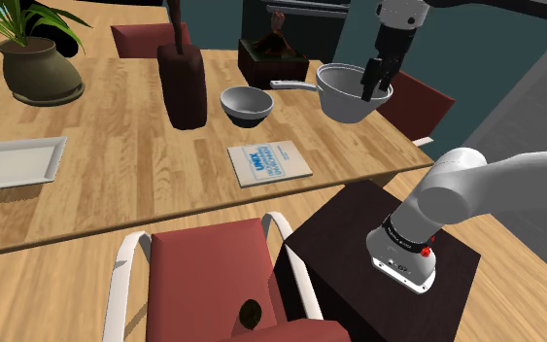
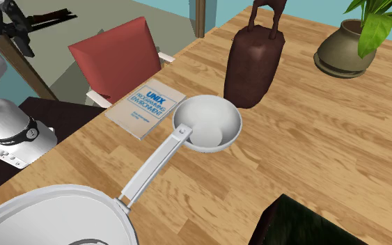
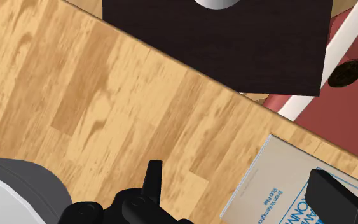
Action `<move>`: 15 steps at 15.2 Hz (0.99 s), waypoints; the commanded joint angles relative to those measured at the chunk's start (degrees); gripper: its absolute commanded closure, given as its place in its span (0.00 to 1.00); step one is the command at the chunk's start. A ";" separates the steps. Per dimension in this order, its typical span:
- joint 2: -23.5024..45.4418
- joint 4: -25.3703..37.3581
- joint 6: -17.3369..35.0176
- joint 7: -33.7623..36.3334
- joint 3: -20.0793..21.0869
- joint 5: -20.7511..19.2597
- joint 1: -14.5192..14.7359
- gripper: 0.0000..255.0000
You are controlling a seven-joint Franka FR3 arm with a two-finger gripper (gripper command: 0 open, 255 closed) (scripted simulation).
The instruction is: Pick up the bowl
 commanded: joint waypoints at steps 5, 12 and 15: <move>8.93 3.19 5.43 0.27 -0.32 0.25 0.14 0.00; 24.92 11.72 12.36 0.38 -0.84 0.92 0.35 0.00; 31.80 16.49 14.25 0.31 -1.04 1.32 0.42 0.00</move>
